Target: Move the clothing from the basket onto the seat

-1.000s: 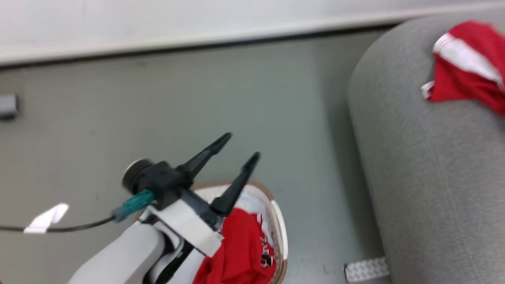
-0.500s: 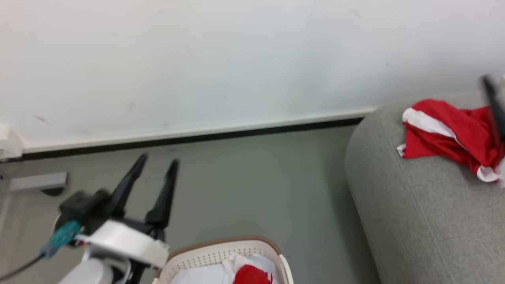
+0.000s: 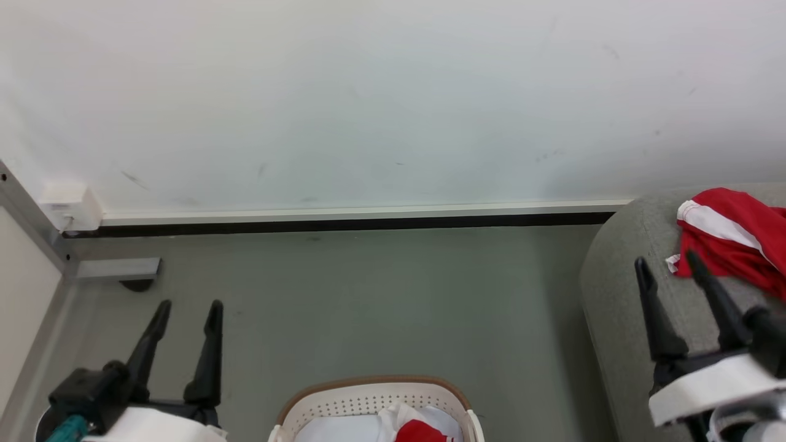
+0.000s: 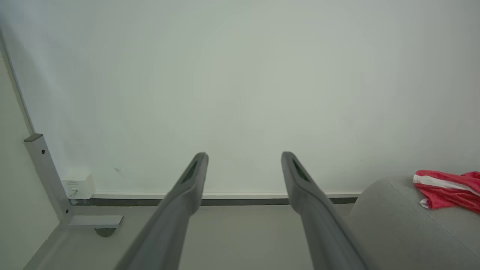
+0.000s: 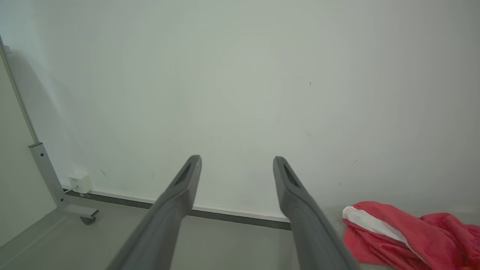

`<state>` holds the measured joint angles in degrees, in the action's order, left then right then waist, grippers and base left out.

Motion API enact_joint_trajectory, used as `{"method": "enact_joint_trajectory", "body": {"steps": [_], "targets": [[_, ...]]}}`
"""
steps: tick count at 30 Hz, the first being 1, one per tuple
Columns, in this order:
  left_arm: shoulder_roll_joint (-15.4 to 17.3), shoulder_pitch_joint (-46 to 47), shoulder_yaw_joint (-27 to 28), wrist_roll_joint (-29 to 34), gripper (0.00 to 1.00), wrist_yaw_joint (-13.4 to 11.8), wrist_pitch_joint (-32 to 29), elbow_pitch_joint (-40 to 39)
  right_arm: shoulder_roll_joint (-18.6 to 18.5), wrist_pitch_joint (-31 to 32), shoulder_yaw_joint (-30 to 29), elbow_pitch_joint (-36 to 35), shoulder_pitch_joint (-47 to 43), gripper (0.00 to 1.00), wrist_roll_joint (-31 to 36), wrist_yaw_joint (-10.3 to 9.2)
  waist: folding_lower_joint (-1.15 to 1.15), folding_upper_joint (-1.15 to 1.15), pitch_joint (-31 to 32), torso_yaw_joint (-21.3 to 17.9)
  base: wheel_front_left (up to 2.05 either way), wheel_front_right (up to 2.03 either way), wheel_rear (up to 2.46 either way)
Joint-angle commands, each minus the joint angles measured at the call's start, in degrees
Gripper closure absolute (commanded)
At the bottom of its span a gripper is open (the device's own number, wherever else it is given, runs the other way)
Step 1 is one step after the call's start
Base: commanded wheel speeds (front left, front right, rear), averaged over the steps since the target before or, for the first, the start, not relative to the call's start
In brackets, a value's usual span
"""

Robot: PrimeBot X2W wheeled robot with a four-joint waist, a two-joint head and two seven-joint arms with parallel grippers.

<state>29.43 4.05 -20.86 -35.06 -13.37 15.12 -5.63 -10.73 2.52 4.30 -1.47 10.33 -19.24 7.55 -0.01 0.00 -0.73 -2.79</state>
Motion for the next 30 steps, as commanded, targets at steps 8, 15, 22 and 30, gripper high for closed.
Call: {"method": "enact_joint_trajectory", "body": {"steps": [8,15,22,30], "targets": [[-6.1,-6.1,5.7,6.9,0.00,4.5,0.0,1.9,5.8,-10.9,0.5,6.4,-8.6,0.00,4.5,-0.13,0.01,0.00,-0.4,1.7,0.00,0.00,0.00],[-9.2,-7.7,9.7,9.1,0.00,7.2,0.0,2.8,6.9,-13.2,2.2,8.3,-8.5,0.00,5.3,-0.13,0.01,0.00,-0.7,1.2,0.00,0.00,0.00],[-12.0,-8.4,13.0,11.3,0.00,9.4,0.0,3.2,7.5,-13.8,2.4,9.2,-7.4,0.00,5.0,-0.13,0.01,0.00,-0.8,0.8,0.00,0.00,0.00],[-14.3,-7.6,14.4,12.6,0.00,12.0,0.0,4.6,7.8,-13.8,2.8,9.2,-6.7,0.00,4.7,-0.13,0.01,0.00,-1.5,0.4,0.00,0.00,0.00]]}}
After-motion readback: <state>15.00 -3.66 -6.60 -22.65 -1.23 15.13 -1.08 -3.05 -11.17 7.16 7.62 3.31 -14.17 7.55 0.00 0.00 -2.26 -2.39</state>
